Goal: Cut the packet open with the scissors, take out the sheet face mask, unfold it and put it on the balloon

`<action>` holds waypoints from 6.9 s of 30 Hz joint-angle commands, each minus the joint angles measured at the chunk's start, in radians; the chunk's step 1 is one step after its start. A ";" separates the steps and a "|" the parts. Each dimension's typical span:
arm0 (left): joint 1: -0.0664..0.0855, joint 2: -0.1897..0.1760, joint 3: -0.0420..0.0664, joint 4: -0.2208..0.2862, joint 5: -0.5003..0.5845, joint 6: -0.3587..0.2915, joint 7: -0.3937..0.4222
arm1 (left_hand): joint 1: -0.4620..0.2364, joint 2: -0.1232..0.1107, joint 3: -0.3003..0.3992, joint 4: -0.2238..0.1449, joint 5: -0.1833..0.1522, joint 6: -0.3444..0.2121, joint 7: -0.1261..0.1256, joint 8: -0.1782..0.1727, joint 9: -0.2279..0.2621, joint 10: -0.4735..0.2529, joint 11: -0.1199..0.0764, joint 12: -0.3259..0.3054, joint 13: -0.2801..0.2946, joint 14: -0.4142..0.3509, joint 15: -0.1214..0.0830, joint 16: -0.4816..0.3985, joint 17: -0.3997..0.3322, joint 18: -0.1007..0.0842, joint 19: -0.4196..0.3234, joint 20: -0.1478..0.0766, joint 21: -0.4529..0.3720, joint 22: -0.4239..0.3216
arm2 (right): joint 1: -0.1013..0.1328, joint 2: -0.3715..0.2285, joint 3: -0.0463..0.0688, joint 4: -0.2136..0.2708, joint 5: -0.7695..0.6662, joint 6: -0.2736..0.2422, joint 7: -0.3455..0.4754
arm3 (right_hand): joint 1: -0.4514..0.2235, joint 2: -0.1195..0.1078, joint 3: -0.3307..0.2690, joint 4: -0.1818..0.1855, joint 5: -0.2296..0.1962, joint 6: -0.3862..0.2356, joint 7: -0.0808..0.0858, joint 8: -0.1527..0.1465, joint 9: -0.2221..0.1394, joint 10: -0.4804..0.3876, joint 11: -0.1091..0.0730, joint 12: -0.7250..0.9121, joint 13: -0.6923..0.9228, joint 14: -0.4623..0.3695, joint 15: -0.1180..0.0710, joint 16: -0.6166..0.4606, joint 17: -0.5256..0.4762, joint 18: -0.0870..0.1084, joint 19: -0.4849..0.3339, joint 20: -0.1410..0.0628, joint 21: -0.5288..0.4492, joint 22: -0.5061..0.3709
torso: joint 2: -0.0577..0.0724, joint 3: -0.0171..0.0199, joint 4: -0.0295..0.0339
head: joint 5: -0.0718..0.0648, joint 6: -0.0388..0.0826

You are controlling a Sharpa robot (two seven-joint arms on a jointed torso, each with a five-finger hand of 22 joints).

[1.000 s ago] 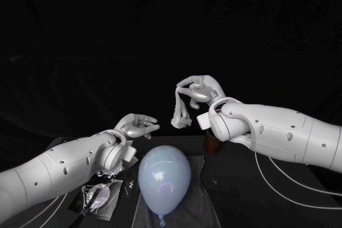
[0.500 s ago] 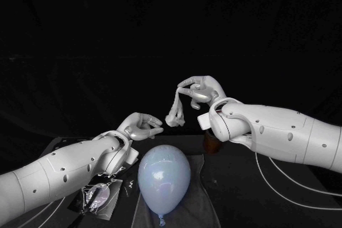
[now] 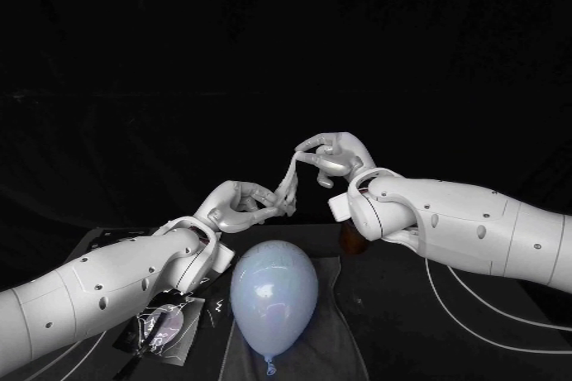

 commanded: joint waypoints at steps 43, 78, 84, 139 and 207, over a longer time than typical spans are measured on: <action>0.000 0.066 -0.001 -0.037 -0.093 -0.020 -0.171 | -0.042 0.007 -0.175 0.136 -0.003 0.045 -0.036 0.027 -0.021 0.073 -0.043 0.106 0.057 0.250 -0.040 0.139 0.314 0.011 0.110 -0.046 0.106 0.072 | -0.010 -0.025 0.000 0.148 0.000 0.022 -0.010 | -0.008 0.004 0.004 0.003 0.005 0.007 0.002 0.002 0.002 0.005 -0.001 0.004 0.002 0.079 0.000 0.003 0.166 0.014 -0.002 0.001 -0.010 0.131 | 0.000 -0.0001 0.0003 | 0.001 0.004; 0.000 0.012 -0.001 0.017 -0.030 0.005 -0.094 | 0.079 0.185 0.012 0.125 -0.003 0.075 -0.045 0.040 -0.024 0.089 -0.051 0.041 0.036 0.263 -0.048 0.144 0.353 0.006 0.094 -0.058 0.150 0.125 | -0.010 -0.030 0.000 0.036 -0.007 0.019 -0.023 | -0.009 0.004 0.005 0.002 0.005 0.007 0.002 0.003 0.003 0.006 -0.001 0.005 0.004 0.080 0.000 0.003 0.167 0.014 -0.001 0.002 -0.010 0.131 | 0.000 0.0002 0.0005 | -0.009 -0.006; 0.000 0.009 -0.001 0.015 -0.033 0.024 -0.113 | 0.071 0.176 0.020 0.127 -0.003 0.087 -0.046 0.047 -0.022 0.092 -0.050 0.033 0.034 0.248 -0.046 0.138 0.332 0.008 0.083 -0.055 0.142 0.123 | -0.010 -0.032 0.000 0.022 -0.008 0.019 -0.023 | -0.009 0.004 0.005 0.002 0.005 0.007 0.002 0.004 0.003 0.005 -0.001 0.004 0.002 0.080 0.000 0.003 0.168 0.014 -0.001 0.002 -0.010 0.132 | 0.000 0.0002 0.0004 | -0.009 -0.008; 0.000 0.003 0.000 0.007 0.062 0.021 -0.143 | 0.023 0.020 -0.076 0.140 -0.003 0.277 -0.141 0.128 -0.057 0.200 -0.091 0.033 0.067 0.313 -0.081 0.171 0.476 -0.001 0.119 -0.071 0.195 0.184 | -0.030 -0.022 -0.004 -0.017 -0.026 0.042 -0.046 | -0.010 0.003 0.006 0.000 0.005 0.006 0.002 0.005 0.004 0.004 -0.001 0.002 0.000 0.079 0.000 0.002 0.165 0.015 -0.002 0.002 -0.013 0.131 | 0.001 -0.0001 0.0005 | -0.011 -0.022; 0.001 0.070 0.000 -0.097 -0.148 0.200 -0.277 | -0.016 0.017 0.007 0.002 -0.003 -0.034 -0.043 -0.065 -0.172 -0.043 0.034 -0.203 -0.057 -0.023 0.028 -0.138 -0.010 0.011 -0.001 0.019 -0.085 0.019 | -0.031 -0.043 0.001 0.091 -0.003 0.059 -0.015 | -0.010 0.005 0.008 -0.001 0.005 0.004 0.002 0.006 0.005 0.002 0.000 0.000 -0.003 0.078 0.000 0.001 0.162 0.016 -0.004 0.002 -0.019 0.130 | 0.001 0.0009 0.0000 | -0.001 -0.004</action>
